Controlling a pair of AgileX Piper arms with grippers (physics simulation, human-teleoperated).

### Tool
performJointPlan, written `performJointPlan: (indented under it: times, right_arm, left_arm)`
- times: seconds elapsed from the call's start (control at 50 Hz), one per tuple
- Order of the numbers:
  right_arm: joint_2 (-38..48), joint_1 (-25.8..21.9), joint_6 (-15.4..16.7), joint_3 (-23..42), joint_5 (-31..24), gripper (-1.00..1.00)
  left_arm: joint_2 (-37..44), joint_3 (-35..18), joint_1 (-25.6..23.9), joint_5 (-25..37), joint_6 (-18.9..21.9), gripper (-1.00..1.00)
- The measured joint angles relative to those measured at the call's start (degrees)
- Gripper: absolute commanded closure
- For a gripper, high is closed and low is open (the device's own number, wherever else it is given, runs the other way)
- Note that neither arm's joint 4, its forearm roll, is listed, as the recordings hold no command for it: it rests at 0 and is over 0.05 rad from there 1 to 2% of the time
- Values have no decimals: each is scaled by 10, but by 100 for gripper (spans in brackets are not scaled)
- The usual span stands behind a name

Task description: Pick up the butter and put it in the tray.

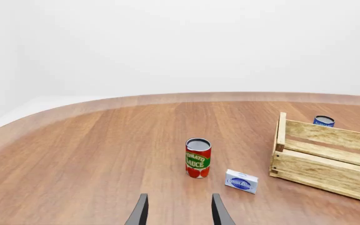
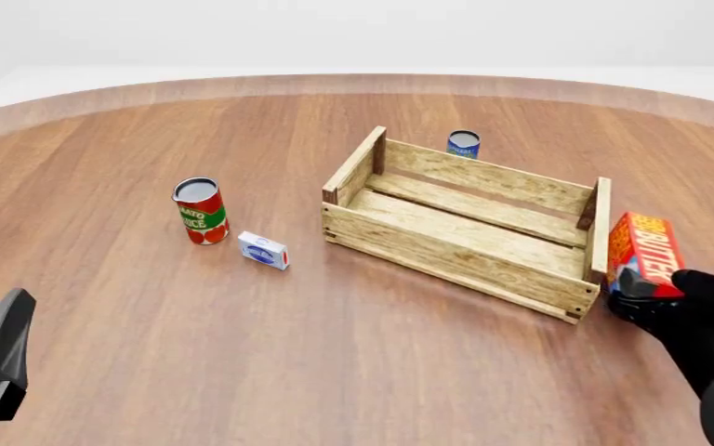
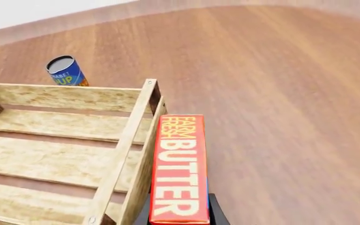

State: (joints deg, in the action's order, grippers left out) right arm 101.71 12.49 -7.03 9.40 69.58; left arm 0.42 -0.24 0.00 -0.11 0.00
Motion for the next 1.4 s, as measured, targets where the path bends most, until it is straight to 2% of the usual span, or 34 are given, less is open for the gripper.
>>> performJointPlan:
  times: [0.56,0.78,1.04,1.4]
  right_arm:
    - [-90,3,20,-68,-1,100]
    - [-144,5,33,-87,-26,100]
    - [-271,1,48,-94,-130,100]
    - [-485,-13,80,-82,-334,100]
  left_arm:
    - [0,0,0,0,0,-100]
    - [0,0,0,0,0,-100]
    - [0,0,0,0,0,-100]
    - [0,0,0,0,0,-100]
